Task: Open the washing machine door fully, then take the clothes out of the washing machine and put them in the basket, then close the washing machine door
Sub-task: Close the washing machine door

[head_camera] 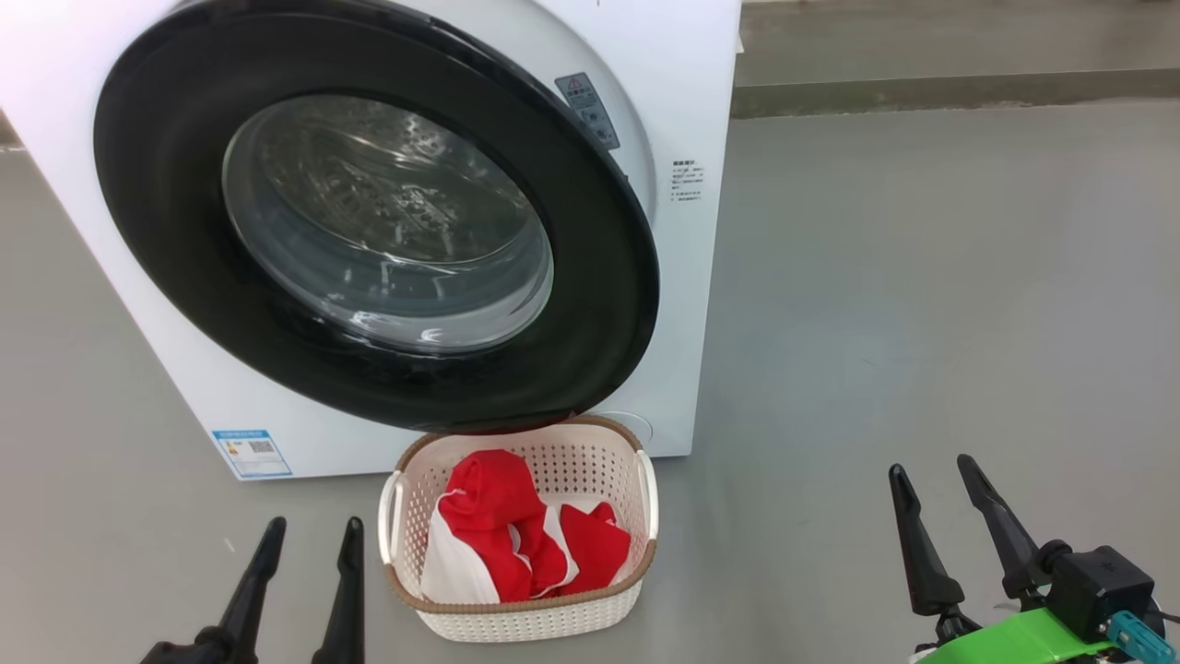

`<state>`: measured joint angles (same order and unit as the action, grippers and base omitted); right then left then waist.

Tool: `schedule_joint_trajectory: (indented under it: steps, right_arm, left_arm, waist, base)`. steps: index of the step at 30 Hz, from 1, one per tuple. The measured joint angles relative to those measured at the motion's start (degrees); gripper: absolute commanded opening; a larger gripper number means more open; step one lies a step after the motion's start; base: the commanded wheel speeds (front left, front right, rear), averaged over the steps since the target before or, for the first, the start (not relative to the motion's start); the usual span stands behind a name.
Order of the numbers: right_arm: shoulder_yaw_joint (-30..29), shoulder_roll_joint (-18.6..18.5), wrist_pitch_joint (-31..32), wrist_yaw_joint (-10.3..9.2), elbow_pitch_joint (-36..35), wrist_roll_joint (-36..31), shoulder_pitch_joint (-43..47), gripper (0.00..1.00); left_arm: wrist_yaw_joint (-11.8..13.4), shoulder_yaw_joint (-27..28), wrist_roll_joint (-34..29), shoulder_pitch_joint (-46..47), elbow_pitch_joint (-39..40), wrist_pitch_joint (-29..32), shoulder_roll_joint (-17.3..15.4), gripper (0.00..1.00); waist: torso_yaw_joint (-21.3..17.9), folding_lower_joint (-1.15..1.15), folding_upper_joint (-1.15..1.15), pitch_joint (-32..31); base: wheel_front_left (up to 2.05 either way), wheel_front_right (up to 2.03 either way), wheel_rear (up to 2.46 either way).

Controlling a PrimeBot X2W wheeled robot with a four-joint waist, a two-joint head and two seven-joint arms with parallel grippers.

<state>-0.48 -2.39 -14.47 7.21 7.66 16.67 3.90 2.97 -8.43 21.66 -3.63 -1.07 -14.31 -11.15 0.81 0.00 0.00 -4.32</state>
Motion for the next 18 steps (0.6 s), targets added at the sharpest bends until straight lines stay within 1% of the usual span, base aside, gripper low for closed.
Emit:
schedule_joint_trajectory:
  steps: [3,12,13,14,15,16,17,18]
  right_arm:
    - [0.08,0.00,0.00,0.00,0.03,0.00,0.00,1.00]
    - [-0.25,0.02,0.00,0.00,0.52,-0.66,-0.01,1.00]
    - [-0.29,0.03,0.00,0.00,0.63,-0.68,-0.02,0.93]
    - [-0.30,0.03,0.00,0.00,0.74,-0.69,-0.08,0.66]
    - [-0.32,0.03,0.00,0.00,0.88,-0.71,-0.18,0.46]
    - [-0.33,0.03,0.00,0.00,1.07,-0.82,-0.37,0.16]
    - [-0.34,0.03,0.00,0.00,1.33,-0.94,-0.60,0.00]
    - [-0.36,0.04,0.00,0.00,1.68,-1.11,-0.94,0.00]
  left_arm:
    - [-0.09,0.12,-0.15,0.00,-0.02,0.00,0.42,1.00]
    - [-1.68,-0.25,-0.83,0.04,0.04,0.00,1.58,1.00]
    - [-1.99,-0.41,-1.01,0.04,0.05,0.00,1.59,1.00]
    - [-2.00,-0.59,-1.01,0.05,0.05,0.00,1.65,1.00]
    - [-2.02,-0.68,-1.01,0.05,0.05,0.00,1.78,1.00]
    - [-2.12,-0.75,-0.98,0.06,0.09,0.00,1.98,1.00]
    - [-2.52,-0.88,-0.94,0.06,0.10,0.00,2.11,1.00]
    - [-2.56,-1.10,-0.94,0.07,0.14,0.00,2.15,1.00]
  waist:
    - [0.25,0.00,0.00,0.08]
    - [2.16,0.00,0.00,0.66]
    - [2.46,0.00,0.00,0.74]
    - [2.78,0.00,0.00,0.84]
    - [3.10,0.00,0.00,0.93]
    - [3.45,0.00,0.00,1.04]
    - [3.80,0.00,0.00,1.15]
    - [4.15,0.00,0.00,1.26]
  base:
    - [0.00,0.00,0.00]
    - [0.00,0.00,0.00]
    - [0.00,0.00,0.00]
    - [0.00,0.00,0.00]
    - [0.00,0.00,0.00]
    - [0.00,0.00,0.00]
    - [0.00,0.00,0.00]
    - [0.00,0.00,0.00]
